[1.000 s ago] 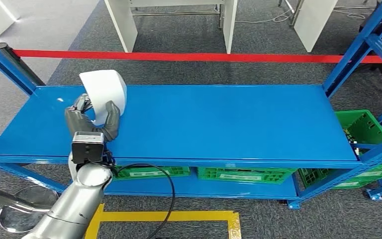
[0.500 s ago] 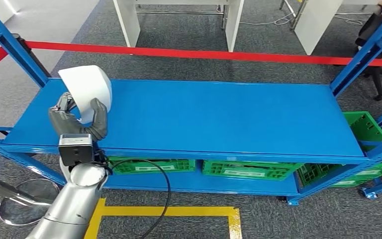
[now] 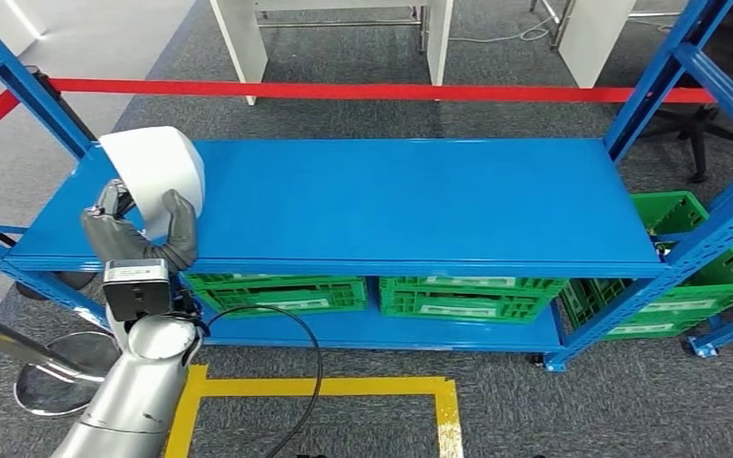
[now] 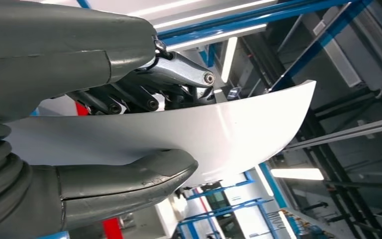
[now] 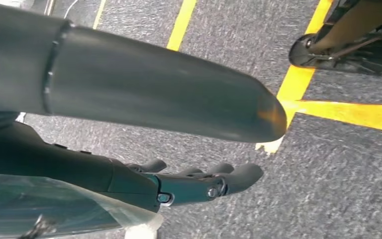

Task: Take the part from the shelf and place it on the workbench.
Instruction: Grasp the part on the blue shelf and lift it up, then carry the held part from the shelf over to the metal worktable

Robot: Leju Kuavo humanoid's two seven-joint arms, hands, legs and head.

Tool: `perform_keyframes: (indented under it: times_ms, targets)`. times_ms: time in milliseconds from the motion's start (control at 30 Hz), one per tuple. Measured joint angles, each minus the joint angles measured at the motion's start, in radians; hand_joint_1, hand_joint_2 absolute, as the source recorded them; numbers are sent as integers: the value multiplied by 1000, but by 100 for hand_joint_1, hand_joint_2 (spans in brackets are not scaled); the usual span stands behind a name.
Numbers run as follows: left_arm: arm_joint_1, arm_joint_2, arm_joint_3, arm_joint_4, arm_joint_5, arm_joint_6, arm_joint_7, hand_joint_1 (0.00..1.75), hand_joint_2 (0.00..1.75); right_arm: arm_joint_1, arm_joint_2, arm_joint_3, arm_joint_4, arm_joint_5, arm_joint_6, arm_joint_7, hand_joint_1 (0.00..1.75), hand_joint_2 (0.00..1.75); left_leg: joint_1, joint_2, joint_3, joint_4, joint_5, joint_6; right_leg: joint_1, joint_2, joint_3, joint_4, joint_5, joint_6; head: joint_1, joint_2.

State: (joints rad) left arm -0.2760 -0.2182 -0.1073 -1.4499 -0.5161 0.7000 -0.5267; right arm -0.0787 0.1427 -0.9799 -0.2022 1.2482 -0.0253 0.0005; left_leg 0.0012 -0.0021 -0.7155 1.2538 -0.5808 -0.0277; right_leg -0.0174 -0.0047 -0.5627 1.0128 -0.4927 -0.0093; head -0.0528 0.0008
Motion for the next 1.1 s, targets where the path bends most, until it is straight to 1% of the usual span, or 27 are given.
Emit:
perform_keyframes:
  times_ms: [33,67,100,133,200,233,267,333,367,400,433,500,533,567,600,633,700,733,767,833,867,900,933,1000,1033,1067,1100]
  targets:
    - [3,0,2,0,0,0,0,175,175,0,0,0,0,1,0,1,0,0,0,0,4,37,-10,0,1,0,-13,2,9,0,0,0]
    - [6,0,3,0,0,0,0,175,175,0,0,0,0,1,0,2,0,0,0,0,23,40,0,1,2,0,-26,3,17,1,0,0]
    - [9,0,5,0,0,0,0,175,175,1,0,0,0,2,0,3,0,0,-1,0,58,5,24,6,4,0,-36,4,25,1,0,0]
    - [10,0,6,-2,-1,0,0,175,175,1,0,0,0,2,0,4,0,0,-3,0,108,-59,48,14,5,0,-45,4,33,3,0,0]
    - [11,-2,8,-10,-1,0,-2,175,175,2,3,0,0,4,0,5,0,0,-9,-1,200,-201,63,34,8,1,-57,5,48,10,0,0]
    - [11,-3,9,-14,-2,0,-4,175,175,2,5,0,0,4,0,6,0,0,-12,-1,224,-243,60,41,6,0,-61,4,55,16,1,0]
    - [11,-4,11,-17,-2,0,-5,175,175,1,6,0,0,4,0,5,0,0,-16,-1,231,-262,57,45,4,0,-64,2,64,23,0,0]
    - [13,-5,15,-19,-4,0,-7,175,175,2,6,-2,0,5,0,5,0,0,-17,1,223,-274,76,51,1,1,-67,-3,73,37,0,0]
    - [13,-7,17,-19,-5,0,-8,175,175,3,6,-2,0,5,0,5,0,0,-15,3,217,-280,88,56,1,2,-74,4,59,42,1,0]
    - [13,-8,18,-19,-6,0,-8,175,175,4,6,-3,0,5,1,5,0,0,-12,5,208,-285,101,62,1,3,-86,28,28,47,4,0]
    - [14,-10,20,-19,-7,0,-9,175,175,4,6,-3,0,5,1,5,0,0,-11,7,195,-287,112,66,0,4,-103,74,-19,50,5,0]
    - [15,-12,23,-20,-7,0,-9,175,175,4,6,-4,0,7,1,4,0,0,-12,7,164,-284,134,69,-1,4,-139,205,-105,58,8,0]
    - [16,-12,24,-20,-8,0,-9,175,175,3,6,-4,0,8,1,3,0,0,-12,8,147,-282,146,68,-2,4,-144,256,-119,62,8,0]
    - [16,-12,26,-20,-9,0,-9,175,175,3,6,-4,0,8,1,2,0,0,-11,8,129,-278,157,67,-2,3,-136,278,-109,65,8,0]
    - [16,-12,28,-20,-10,0,-9,175,175,3,6,-4,0,8,1,2,0,0,-10,8,112,-274,167,64,-3,3,-110,263,-81,68,8,0]
    - [16,-12,30,-20,-11,0,-9,175,175,3,5,-4,0,9,1,2,0,0,-8,8,96,-267,175,60,-5,3,-66,214,-53,70,8,0]
    - [16,-13,35,-23,-15,0,-9,175,175,-1,5,-4,0,10,1,2,0,0,-8,8,68,-248,189,49,-6,5,38,74,-47,70,8,0]
    - [16,-13,36,-26,-16,0,-9,175,175,-3,5,-4,0,10,1,2,0,0,-9,8,59,-239,196,43,-6,6,68,22,-59,65,8,0]
    - [16,-13,38,-29,-17,0,-10,175,175,-4,5,-4,0,10,1,2,0,0,-11,9,53,-235,203,38,-4,8,81,-4,-72,58,8,0]
    - [17,-14,39,-31,-18,0,-10,175,175,-3,6,-4,0,11,2,2,0,0,-9,9,49,-233,213,28,-2,6,67,-7,-67,39,8,0]
    - [18,-13,40,-32,-18,0,-11,175,175,-2,6,-4,0,11,2,3,0,0,-8,8,45,-225,197,22,-2,4,60,-6,-58,28,7,0]
    - [19,-13,41,-33,-18,0,-11,175,175,-2,7,-5,0,11,3,4,0,0,-6,6,38,-200,162,16,-3,1,52,-6,-48,18,5,0]
    - [19,-13,42,-34,-18,0,-11,175,175,-1,7,-5,1,11,3,5,0,0,-3,5,28,-157,111,11,-4,-1,41,-7,-35,10,3,0]
    - [21,-12,45,-35,-18,0,-11,175,175,-1,7,-5,0,12,3,5,0,0,0,5,8,-33,11,3,-3,-1,16,-5,-9,4,0,0]
    - [22,-12,47,-36,-18,0,-11,175,175,-1,7,-6,0,12,3,5,0,0,1,5,7,19,-10,1,-2,-2,-1,-3,4,4,0,0]
    - [22,-12,48,-36,-18,0,-11,175,175,-2,7,-6,0,12,3,4,0,0,1,5,17,44,-9,1,-1,-2,-19,0,16,5,0,0]
    - [23,-12,49,-36,-17,0,-12,175,175,-2,7,-6,0,12,3,4,0,0,1,5,43,32,9,4,0,-2,-36,2,27,6,0,0]
